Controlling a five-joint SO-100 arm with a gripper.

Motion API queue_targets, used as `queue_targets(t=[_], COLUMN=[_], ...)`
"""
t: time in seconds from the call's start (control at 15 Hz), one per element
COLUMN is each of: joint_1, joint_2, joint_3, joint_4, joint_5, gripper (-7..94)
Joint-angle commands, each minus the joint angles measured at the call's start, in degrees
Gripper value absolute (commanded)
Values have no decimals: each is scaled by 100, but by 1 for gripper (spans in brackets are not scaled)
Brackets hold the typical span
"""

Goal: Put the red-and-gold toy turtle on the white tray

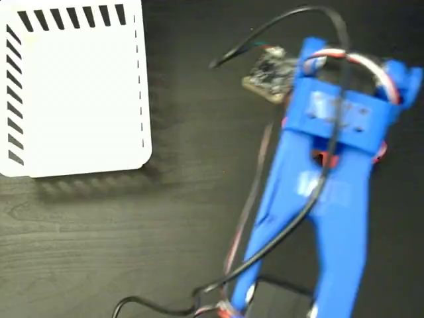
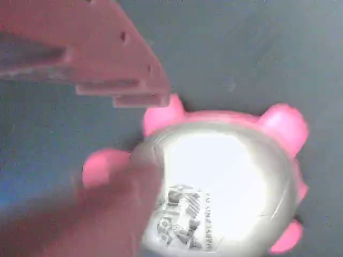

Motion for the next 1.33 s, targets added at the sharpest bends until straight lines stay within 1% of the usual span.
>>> queue_targets(t=[0.0, 0.13, 0.2, 0.33, 0.47, 0.67, 0.73, 1.27], joint_1=[158, 229, 237, 237, 246, 229, 237, 246], joint_2=[-97, -378, -510, -747, -958, -1222, -1301, -1969], joint_3=[-712, -1011, -1072, -1116, -1248, -1283, -1292, -1433], joint_4=[264, 466, 475, 510, 562, 554, 519, 369], joint_5=[-123, -290, -325, -396, -439, -501, -492, -308], gripper=[28, 42, 43, 54, 62, 62, 65, 64])
